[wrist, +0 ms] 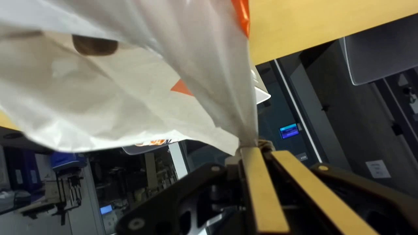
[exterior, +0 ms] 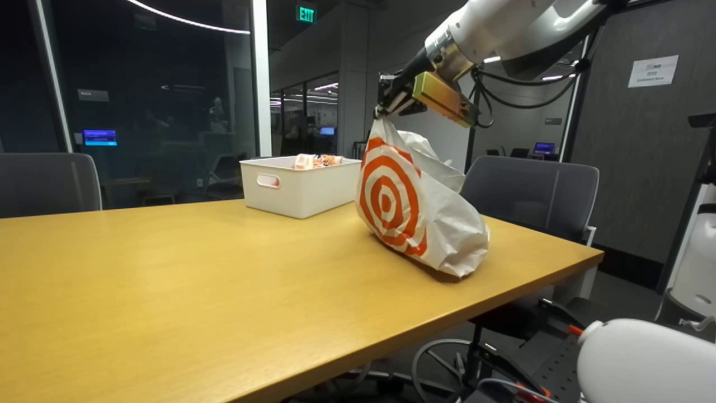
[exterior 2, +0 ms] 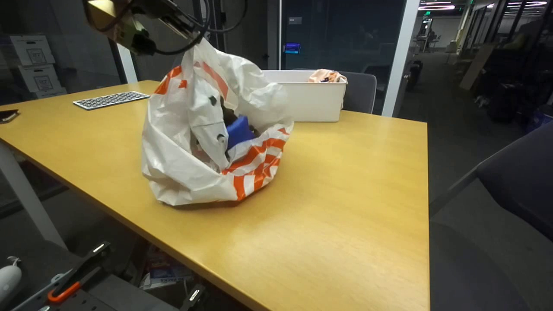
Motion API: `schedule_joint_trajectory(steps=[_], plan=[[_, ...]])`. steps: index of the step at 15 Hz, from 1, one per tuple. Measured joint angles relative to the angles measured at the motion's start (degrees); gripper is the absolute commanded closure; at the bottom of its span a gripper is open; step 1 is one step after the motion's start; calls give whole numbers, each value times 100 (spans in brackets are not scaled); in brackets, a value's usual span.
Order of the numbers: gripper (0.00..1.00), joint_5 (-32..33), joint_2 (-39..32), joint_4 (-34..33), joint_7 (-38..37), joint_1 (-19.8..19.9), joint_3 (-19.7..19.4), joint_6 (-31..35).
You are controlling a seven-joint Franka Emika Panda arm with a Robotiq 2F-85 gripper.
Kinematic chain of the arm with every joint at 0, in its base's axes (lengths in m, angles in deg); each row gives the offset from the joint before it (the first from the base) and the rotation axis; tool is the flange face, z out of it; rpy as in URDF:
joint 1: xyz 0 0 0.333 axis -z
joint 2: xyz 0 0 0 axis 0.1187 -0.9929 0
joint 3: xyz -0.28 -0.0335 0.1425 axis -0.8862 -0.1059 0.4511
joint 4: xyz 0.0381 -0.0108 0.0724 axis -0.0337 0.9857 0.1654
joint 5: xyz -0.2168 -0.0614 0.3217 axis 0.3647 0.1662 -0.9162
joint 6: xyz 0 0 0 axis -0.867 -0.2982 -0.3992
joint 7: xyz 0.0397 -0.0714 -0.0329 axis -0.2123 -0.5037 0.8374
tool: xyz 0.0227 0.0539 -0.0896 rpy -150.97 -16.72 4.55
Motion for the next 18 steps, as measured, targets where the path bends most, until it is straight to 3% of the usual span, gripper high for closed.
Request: schedule_joint_trajectory(steps=[3,6,7,9,12,15,18], plan=[[95,3,105,116,55,-8,3,-6],[95,12,-327,106,62,-101,-43,20],[70,21,-521,51,82,-112,-98,70],[67,22,-904,-80,218,-53,-197,187],[45,-295,-1420,-49,843,304,-224,-45],[22,-1477,-1727,283,2137,367,-308,-1079],[1,-2888,-1402,863,3294,303,-119,-2197]])
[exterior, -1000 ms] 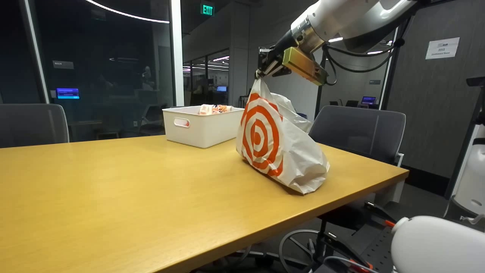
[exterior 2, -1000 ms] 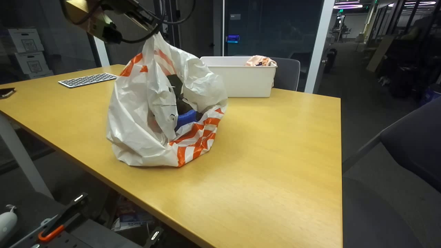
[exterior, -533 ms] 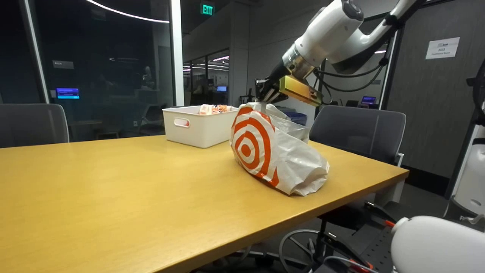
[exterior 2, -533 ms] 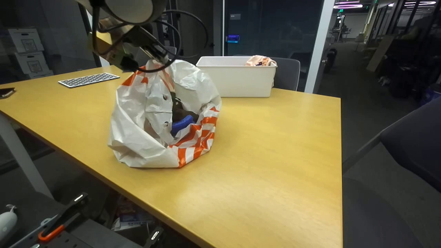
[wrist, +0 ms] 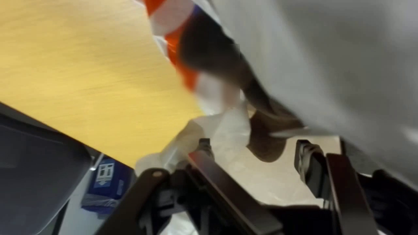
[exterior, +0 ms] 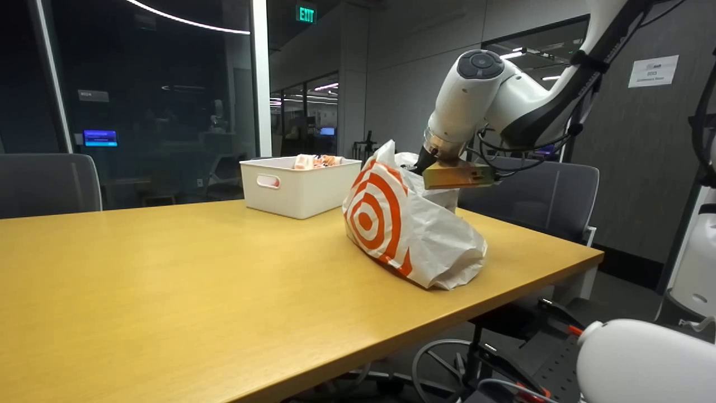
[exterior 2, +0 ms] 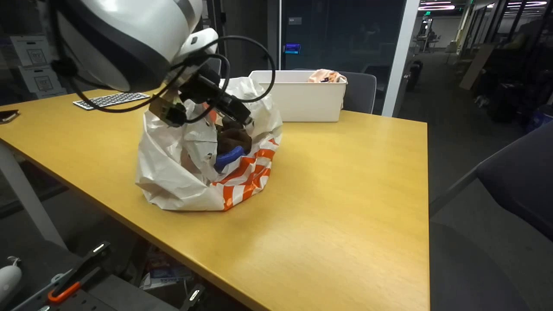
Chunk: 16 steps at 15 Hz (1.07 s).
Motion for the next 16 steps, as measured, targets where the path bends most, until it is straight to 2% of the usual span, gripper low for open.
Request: schedule_joint_trajectory(steps=[3,6,10,12,13,15,16], plan=[[0,-1410,474,357,1066,-267,115,-1064],[0,-2864,997,438,2342,-604,115,-1552],[0,-4764,1767,392,4015,-1482,-257,-1750],[0,-5700,2216,228,4677,-1911,-453,-2253],[0,-6147,2430,98,4935,-1974,-402,-2571],[0,-7012,2813,-272,5451,-1824,-53,-3288],[0,-7210,2914,-392,5584,-1696,113,-3427]])
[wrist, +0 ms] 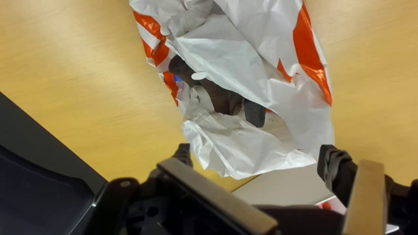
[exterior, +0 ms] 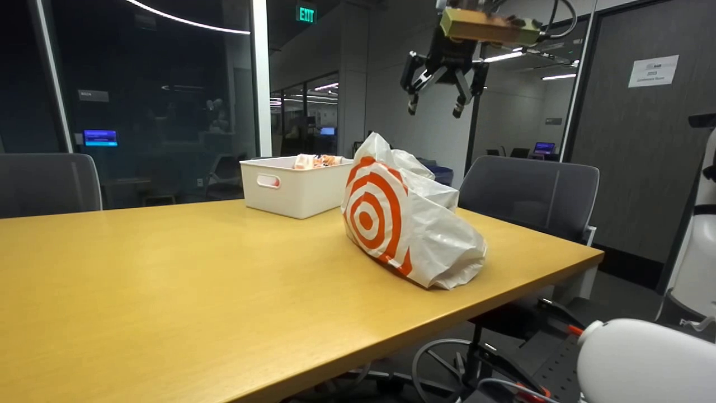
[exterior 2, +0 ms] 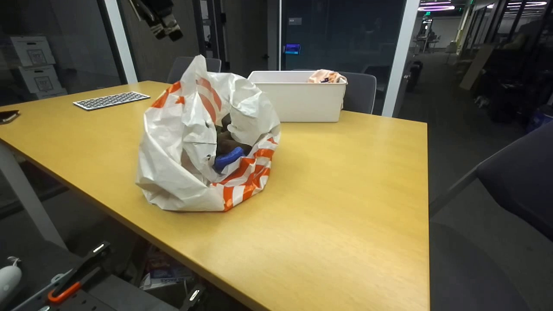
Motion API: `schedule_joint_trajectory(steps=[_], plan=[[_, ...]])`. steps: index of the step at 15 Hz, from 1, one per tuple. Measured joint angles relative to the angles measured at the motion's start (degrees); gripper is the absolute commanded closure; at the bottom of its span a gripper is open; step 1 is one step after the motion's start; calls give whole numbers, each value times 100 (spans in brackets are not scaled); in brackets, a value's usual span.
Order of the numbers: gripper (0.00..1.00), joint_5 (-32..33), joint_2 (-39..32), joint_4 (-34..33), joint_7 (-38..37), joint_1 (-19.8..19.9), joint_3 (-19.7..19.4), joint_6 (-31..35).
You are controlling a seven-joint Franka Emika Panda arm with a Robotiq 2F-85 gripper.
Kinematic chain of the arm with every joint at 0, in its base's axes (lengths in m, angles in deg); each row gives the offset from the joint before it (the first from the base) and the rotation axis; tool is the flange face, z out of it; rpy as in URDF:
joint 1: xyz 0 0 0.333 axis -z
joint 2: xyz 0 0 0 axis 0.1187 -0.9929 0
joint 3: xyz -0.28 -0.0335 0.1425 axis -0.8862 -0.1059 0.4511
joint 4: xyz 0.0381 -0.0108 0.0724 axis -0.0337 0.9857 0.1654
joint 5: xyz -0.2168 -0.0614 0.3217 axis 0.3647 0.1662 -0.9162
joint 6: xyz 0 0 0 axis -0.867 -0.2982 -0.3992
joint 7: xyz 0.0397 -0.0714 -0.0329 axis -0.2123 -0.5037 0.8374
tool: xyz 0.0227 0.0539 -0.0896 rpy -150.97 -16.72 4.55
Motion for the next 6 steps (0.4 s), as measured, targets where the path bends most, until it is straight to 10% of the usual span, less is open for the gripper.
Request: schedule_joint_trajectory(steps=[6], plan=[[0,-70,-138,186,35,343,255,160]])
